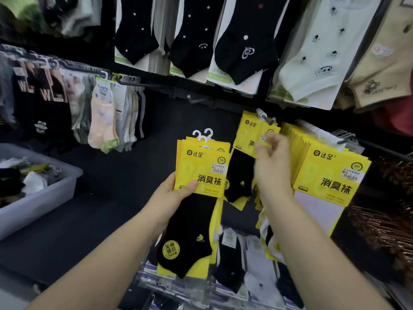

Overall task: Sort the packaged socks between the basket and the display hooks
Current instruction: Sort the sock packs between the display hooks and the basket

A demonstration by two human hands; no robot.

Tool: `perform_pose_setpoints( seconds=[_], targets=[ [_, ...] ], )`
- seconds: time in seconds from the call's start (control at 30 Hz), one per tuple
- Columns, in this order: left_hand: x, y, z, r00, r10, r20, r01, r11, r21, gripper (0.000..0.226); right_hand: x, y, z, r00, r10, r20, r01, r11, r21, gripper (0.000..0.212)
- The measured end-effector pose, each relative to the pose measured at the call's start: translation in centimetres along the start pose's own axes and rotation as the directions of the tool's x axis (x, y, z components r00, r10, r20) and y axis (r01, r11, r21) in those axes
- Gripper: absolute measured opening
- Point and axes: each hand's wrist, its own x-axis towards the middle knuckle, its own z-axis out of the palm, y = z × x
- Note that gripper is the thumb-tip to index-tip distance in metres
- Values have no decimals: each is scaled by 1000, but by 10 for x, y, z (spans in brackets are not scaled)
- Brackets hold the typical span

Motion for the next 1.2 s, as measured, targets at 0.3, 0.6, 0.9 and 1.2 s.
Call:
perform_pose_setpoints(
  seconds=[0.3,0.6,0.9,1.2],
  targets=[
    [1,-19,24,998,25,61,-21,998,-61,55,-16,7,-10,945,76,318,-61,996,-59,29],
    [4,-24,31,999,6,39,-1,994,-106,39,-10,13,-21,923,133,360,-149,989,16,16],
    [13,-17,33,983,161,-91,-153,984,96,16,-12,15,-4,955,212,206,-249,953,174,10],
    [16,-3,18,954,232,-192,-207,968,140,16,15,0,-5,993,34,-112,-23,995,96,15]
  ],
)
